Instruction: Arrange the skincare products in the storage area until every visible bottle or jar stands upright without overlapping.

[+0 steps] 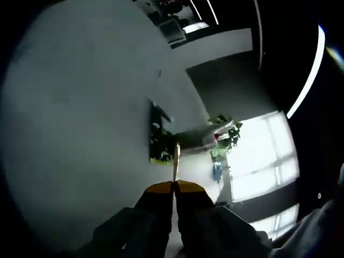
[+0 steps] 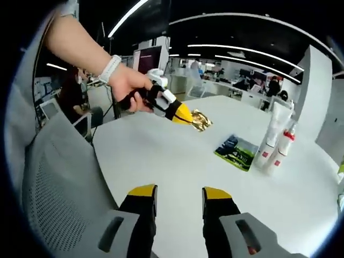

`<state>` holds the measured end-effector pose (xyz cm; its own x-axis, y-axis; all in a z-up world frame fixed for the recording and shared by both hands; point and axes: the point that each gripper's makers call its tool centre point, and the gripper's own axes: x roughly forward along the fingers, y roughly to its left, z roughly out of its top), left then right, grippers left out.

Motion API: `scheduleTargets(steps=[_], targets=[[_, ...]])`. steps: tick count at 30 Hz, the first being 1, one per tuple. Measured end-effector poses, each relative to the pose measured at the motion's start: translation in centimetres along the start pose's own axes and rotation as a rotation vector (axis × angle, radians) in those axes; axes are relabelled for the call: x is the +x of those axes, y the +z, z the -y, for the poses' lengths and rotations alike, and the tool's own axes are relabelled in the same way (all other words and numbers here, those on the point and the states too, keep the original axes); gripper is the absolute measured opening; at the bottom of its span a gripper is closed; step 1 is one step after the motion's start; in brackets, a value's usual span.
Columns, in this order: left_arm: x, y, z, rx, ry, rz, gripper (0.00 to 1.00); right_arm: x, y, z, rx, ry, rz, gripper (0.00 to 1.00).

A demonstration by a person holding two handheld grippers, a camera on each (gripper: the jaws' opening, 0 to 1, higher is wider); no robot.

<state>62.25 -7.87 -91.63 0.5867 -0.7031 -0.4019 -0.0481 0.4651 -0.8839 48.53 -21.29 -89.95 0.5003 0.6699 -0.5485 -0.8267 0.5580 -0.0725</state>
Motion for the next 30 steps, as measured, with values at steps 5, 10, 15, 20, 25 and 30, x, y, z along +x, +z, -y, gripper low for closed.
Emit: scheduleTargets(steps=[5, 10, 15, 20, 25, 30], targets=[[1.4, 2.1, -0.2, -0.01, 0.011, 0.016, 0.0, 0.1, -0.3, 0.1, -0.012, -0.012, -0.018, 0.28], [3.3, 3.9, -0.6, 0.009, 0.023, 0.003, 0.0, 0.1, -0.8, 0.3, -0.004, -0.017, -0.037, 0.27], [5.1, 5.6, -1.2, 0.021, 0.035, -0.013, 0.0, 0.2, -1.3, 0.6, 0.011, -0.026, -0.057, 0.27], [6.6, 8.0, -2.2, -0.021, 0.037, 0.026, 0.0, 0.2, -1.5, 0.7, 0.026, -0.033, -0.069, 0.26], [7.9, 9.1, -2.9, -0.011, 0.049, 0.012, 0.0, 0.2, -1.8, 0.8, 0.035, -0.036, -0.086, 0.26], [9.1, 9.2, -3.1, 0.041, 0.063, -0.06, 0.0, 0.3, -2.3, 1.0, 0.036, -0.038, -0.105, 0.25]])
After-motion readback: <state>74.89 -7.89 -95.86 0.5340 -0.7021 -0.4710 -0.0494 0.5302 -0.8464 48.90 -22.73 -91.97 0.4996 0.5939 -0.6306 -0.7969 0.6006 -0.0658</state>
